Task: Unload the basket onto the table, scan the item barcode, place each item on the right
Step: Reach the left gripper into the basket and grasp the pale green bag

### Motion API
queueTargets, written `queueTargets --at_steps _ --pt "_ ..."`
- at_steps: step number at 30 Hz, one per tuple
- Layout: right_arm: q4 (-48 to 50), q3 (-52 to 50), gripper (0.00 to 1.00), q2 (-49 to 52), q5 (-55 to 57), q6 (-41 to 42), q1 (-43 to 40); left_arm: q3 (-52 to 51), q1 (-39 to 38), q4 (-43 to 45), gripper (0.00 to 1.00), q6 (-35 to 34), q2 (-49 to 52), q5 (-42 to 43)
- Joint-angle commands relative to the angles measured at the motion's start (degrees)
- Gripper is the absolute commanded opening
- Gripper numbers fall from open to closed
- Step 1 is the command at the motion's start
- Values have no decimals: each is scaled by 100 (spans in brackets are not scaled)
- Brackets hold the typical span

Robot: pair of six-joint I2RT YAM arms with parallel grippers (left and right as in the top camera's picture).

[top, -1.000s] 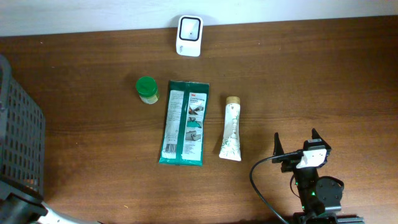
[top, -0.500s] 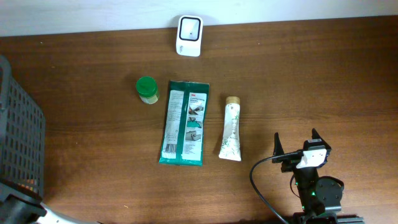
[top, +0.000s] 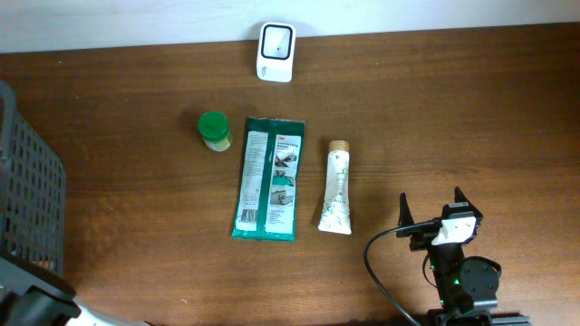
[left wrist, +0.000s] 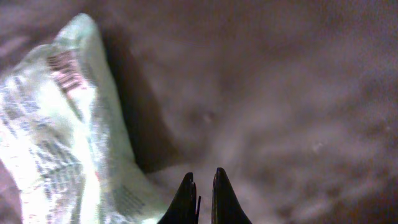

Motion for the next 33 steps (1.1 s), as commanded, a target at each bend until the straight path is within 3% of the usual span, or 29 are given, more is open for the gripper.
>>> queueTargets --at_steps 1,3,5,13,18,19,20,22,27,33 --pt "-28 -28 98 -33 26 4 31 74 -63 -44 7 195 -140 -754" --pt "-28 -28 98 -33 26 4 31 37 -11 -79 39 192 -140 -1141" --pt "-28 -28 98 -33 26 4 31 2 70 -76 54 192 -127 -1150" --pt "-28 -28 98 -33 26 4 31 -212 129 162 59 195 382 -1453" --pt "-28 -28 98 -33 26 4 31 -254 129 140 52 195 651 -1434" --pt "-28 -28 98 -33 26 4 31 -254 129 142 47 195 649 -1427" --pt "-28 -28 98 -33 26 4 31 -254 129 120 23 195 649 -1368" --pt "-28 -28 98 -33 26 4 31 -254 129 92 0 197 651 -1329" --pt "-28 -28 98 -33 26 4 31 -74 129 -118 0 195 629 -1325" --pt "-28 -28 98 -33 26 4 31 964 79 -586 0 197 87 -776"
